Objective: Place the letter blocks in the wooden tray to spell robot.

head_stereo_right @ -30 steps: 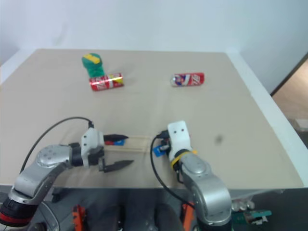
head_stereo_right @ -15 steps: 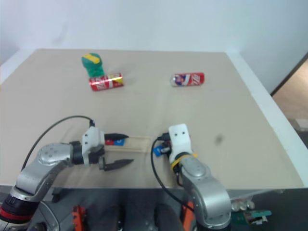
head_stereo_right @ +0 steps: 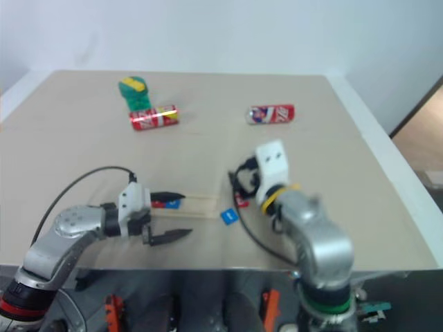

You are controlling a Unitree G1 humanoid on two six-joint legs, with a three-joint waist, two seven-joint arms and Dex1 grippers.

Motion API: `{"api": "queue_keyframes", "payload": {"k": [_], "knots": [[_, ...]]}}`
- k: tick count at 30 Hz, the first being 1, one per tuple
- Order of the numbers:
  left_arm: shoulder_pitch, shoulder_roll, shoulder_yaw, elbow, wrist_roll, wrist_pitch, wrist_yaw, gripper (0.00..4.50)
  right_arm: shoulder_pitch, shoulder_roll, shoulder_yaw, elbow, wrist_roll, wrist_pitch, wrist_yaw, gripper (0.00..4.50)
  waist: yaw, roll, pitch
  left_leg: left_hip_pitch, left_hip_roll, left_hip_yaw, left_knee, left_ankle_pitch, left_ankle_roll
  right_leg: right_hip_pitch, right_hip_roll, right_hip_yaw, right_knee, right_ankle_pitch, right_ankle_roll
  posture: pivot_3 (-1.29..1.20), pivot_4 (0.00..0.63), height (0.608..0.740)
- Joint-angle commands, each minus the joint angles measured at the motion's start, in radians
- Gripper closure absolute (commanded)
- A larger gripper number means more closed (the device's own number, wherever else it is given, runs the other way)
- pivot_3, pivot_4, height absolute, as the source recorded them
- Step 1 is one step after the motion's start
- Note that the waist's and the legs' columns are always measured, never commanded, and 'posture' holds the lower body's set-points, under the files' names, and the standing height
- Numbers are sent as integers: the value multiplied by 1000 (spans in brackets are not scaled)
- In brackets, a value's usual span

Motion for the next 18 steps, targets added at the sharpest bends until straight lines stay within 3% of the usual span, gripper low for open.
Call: {"api": "queue_keyframes", "payload": {"k": [1,8,12,17,18], "knots": [[-11,-12,1,-32,-21,-14,-6,0,-62,-118,75,259,53,-291,380,70,0,0,0,0,0,0,0,0,1,0,0,0,0,0,1,0,150,740],[21,-23,9,-79,-14,-7,34,0,-213,-202,299,854,-95,-930,905,70,-4,2,1,0,0,0,-1,-5,8,-1,2,0,0,-3,0,0,150,740],[57,-18,25,-117,-18,8,66,0,-299,-168,311,1071,-123,-1075,985,70,0,2,3,0,0,0,-1,-5,8,0,1,1,1,-3,-1,0,150,740],[76,-11,38,-138,-20,17,87,0,-324,-130,301,1177,-144,-1163,995,70,0,2,3,0,1,0,1,-5,8,1,1,0,1,1,-6,0,150,740],[73,-14,41,-140,-23,21,92,0,-325,-124,300,1189,-145,-1166,995,305,0,2,3,1,1,0,1,-5,8,1,1,0,1,1,-6,0,150,740]]}}
